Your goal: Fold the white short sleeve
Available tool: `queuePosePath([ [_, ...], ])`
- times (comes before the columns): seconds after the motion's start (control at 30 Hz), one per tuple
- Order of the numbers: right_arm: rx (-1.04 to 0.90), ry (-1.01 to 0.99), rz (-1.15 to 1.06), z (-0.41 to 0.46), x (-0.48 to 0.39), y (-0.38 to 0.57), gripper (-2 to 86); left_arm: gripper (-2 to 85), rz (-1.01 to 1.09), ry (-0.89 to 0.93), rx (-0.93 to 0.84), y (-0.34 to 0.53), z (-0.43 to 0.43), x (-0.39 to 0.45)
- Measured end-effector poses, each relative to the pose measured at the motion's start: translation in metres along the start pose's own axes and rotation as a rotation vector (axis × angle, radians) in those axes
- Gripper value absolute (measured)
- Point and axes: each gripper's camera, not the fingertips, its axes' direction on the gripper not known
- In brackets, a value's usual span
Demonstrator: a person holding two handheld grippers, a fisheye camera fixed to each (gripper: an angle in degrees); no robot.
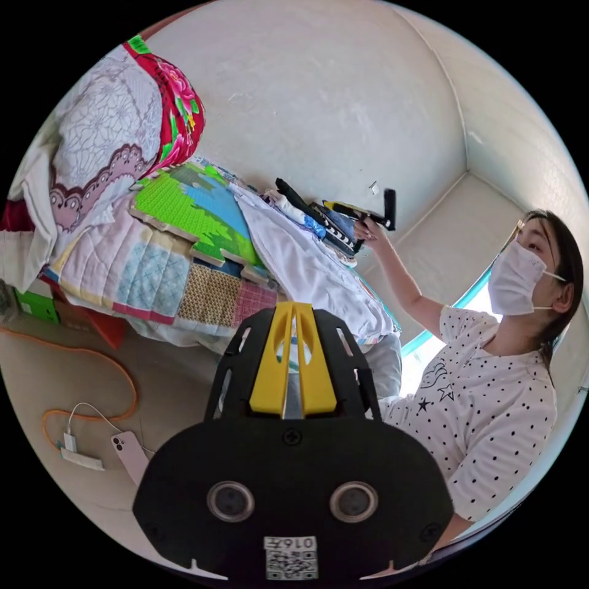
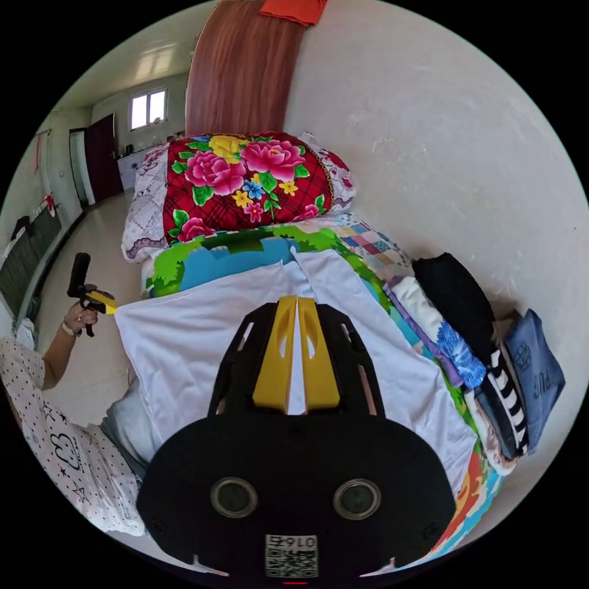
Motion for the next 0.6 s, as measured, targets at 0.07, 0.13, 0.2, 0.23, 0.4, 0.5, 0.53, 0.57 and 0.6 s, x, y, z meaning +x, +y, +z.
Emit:
queuePosePath([
  [0.07,-0.059,0.058,-0.079,0.074,-0.018,-0.071,3.2,-1.0,0.003,0.023,0.033,0.0,-0.009,0.006],
  [0.13,-0.132,0.146,-0.129,0.135,-0.032,-0.116,5.5,-1.0,0.0,0.042,0.066,0.001,-0.019,0.01],
  [0.2,-0.237,0.231,-0.195,0.197,-0.046,-0.15,5.6,-1.0,-0.002,0.062,0.103,0.002,-0.029,0.015],
  [0.23,-0.306,0.285,-0.223,0.233,-0.053,-0.167,5.5,-1.0,-0.004,0.065,0.11,0.002,-0.031,0.016],
  [0.4,-0.371,0.403,-0.274,0.306,-0.076,-0.204,2.1,-1.0,-0.013,0.067,0.132,0.003,-0.045,0.03],
  [0.5,-0.342,0.392,-0.248,0.312,-0.077,-0.222,0.2,-1.0,-0.014,0.063,0.134,0.0,-0.052,0.038],
  [0.53,-0.321,0.377,-0.238,0.309,-0.076,-0.229,0.0,-1.0,-0.012,0.064,0.135,-0.001,-0.054,0.04],
  [0.57,-0.304,0.369,-0.226,0.305,-0.073,-0.237,0.0,-1.0,-0.006,0.064,0.138,-0.003,-0.057,0.044],
  [0.6,-0.296,0.361,-0.226,0.303,-0.072,-0.24,0.0,-1.0,-0.003,0.063,0.141,-0.004,-0.06,0.049],
])
